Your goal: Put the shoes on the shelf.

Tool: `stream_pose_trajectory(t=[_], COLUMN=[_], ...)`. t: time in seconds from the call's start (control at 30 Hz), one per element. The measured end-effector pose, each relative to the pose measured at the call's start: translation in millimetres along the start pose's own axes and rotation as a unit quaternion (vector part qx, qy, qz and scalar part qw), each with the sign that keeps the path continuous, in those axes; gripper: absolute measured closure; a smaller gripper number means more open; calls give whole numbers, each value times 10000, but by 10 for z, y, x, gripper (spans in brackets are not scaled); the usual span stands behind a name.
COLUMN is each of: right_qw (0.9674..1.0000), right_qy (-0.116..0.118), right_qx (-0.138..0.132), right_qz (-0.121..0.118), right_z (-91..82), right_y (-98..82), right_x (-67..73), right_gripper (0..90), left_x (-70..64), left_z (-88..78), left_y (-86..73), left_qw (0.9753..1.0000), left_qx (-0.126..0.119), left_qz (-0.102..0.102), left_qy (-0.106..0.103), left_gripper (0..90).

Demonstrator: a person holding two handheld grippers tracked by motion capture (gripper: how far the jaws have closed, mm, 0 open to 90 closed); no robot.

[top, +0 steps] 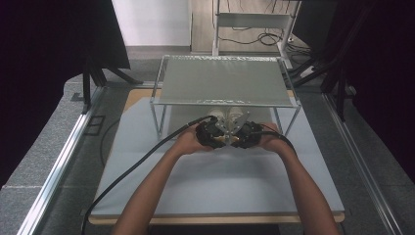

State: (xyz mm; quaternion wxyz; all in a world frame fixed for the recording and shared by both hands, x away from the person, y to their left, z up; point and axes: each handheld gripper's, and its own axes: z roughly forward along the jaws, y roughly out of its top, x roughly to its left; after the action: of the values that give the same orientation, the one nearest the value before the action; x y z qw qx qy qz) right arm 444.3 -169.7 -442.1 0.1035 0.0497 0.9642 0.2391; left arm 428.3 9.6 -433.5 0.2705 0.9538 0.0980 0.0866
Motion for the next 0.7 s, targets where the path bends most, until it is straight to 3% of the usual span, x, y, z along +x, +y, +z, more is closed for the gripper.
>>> stream_pose_trajectory(t=[0.13, 0.2, 0.27, 0.3, 0.33, 0.37, 0.4, 0.43, 0.5, 0.57, 0.7], right_qw=[9999, 10000, 9998, 9996, 9991, 9982, 9977, 9973, 9946, 9927, 9891], right_qy=[77, -11, -25, -128, -314, -439, -446, -495, -868, -1019, -1235], right_qx=[-3, -17, -85, -116, -109, -109, -73, -127, -187, -236, -380], right_qz=[118, 23, 150, 237, 274, 389, 507, 529, 531, 604, 705], right_z=[48, 46, 45, 38, 37, 37, 32, 34, 33, 9, -82], right_y=[-2, -22, -32, -33, -31, -27, -26, -31, -38, -39, -23], right_x=[-6, -15, -10, 5, 22, 30, 36, 51, 116, 139, 166], right_gripper=[698, 697, 660, 584, 485, 447, 422, 358, 270, 218, 183], left_x=[8, 7, 0, -7, -20, -37, -64, -67, -87, -104, -143], left_z=[53, 59, 55, 48, 48, 47, 38, 15, -18, -66, -130], left_y=[-22, -17, -14, -12, -8, -3, 4, 6, 11, 1, -47], left_qw=[9997, 9995, 9991, 9985, 9977, 9966, 9945, 9941, 9918, 9897, 9889], left_qx=[-135, -168, -218, -253, -268, -258, -270, -310, -381, -544, -678], left_qz=[-212, -272, -329, -420, -514, -568, -657, -662, -878, -993, -1030], left_qy=[3, 49, 146, 223, 360, 545, 767, 796, 851, 877, 832], left_gripper=[651, 648, 626, 604, 524, 337, 252, 210, 141, 143, 144])
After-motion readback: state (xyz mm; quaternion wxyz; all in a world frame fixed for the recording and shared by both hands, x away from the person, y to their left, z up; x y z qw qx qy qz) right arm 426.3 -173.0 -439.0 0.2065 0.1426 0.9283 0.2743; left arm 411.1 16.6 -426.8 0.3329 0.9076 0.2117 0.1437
